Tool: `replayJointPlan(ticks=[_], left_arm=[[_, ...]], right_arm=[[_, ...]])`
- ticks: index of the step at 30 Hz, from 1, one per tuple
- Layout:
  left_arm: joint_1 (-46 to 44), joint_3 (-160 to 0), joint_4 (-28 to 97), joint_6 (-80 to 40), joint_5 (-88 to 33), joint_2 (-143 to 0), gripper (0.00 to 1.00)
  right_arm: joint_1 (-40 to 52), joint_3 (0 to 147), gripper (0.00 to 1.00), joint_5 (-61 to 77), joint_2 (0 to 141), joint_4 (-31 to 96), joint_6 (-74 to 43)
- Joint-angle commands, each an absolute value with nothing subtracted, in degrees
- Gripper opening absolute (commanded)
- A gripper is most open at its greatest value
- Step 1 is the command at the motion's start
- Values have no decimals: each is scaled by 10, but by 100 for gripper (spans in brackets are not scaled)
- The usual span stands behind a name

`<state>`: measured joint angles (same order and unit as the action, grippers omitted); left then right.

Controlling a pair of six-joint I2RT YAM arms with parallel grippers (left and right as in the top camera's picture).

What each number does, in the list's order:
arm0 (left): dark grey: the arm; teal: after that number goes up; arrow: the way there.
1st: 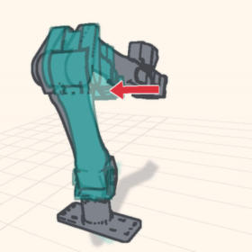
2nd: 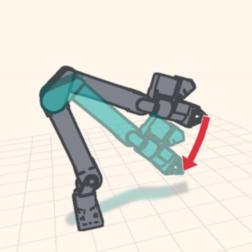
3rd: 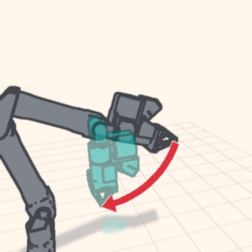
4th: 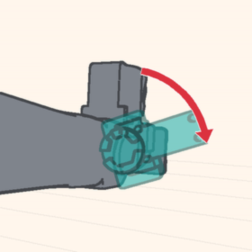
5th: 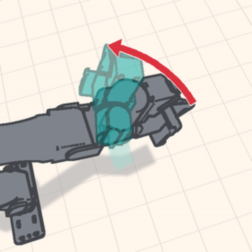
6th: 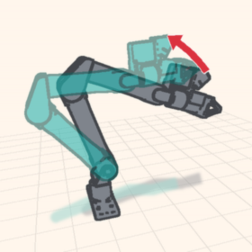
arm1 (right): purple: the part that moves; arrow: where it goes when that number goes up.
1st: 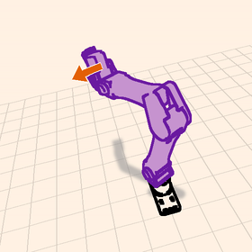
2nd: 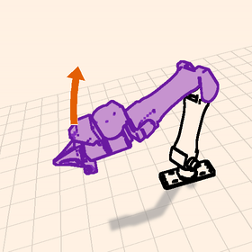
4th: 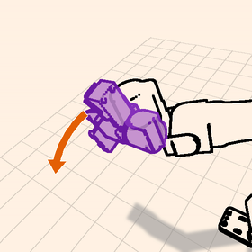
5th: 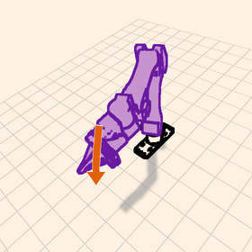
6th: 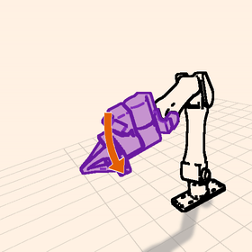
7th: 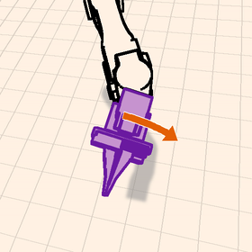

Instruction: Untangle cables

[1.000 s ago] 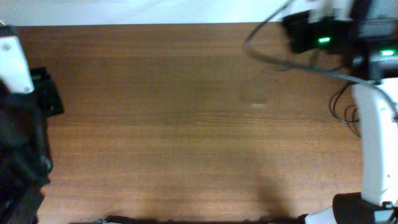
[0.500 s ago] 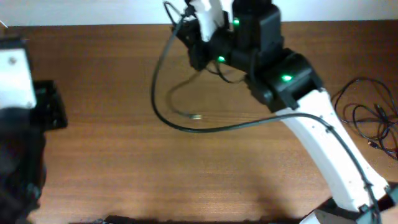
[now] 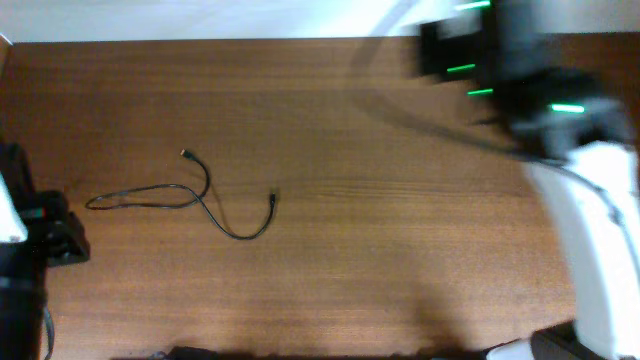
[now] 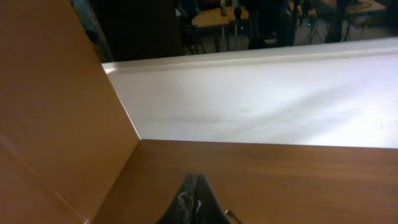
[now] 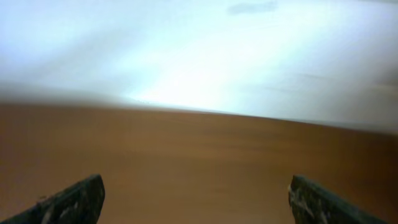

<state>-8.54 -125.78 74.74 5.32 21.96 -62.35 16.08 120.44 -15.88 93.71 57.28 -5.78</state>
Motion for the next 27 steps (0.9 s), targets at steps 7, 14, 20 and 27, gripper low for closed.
replayJointPlan(ticks=[7,14,20,27], left_arm=[[-83,-1257,756,57,188,-657,0],[-84,-1257,756,57,188,-657,1],[-84,-1257,767,57,167,-657,2],[-83,-1257,781,61,167,-657,3]], right_arm=[[-128,1071,90,-234,1014,712,-637],[-218,870,95,-244,1059,706,-949],[-303,831,85,-212,1075,650,-1040],[-316,831,76,-211,1193,557,-992]])
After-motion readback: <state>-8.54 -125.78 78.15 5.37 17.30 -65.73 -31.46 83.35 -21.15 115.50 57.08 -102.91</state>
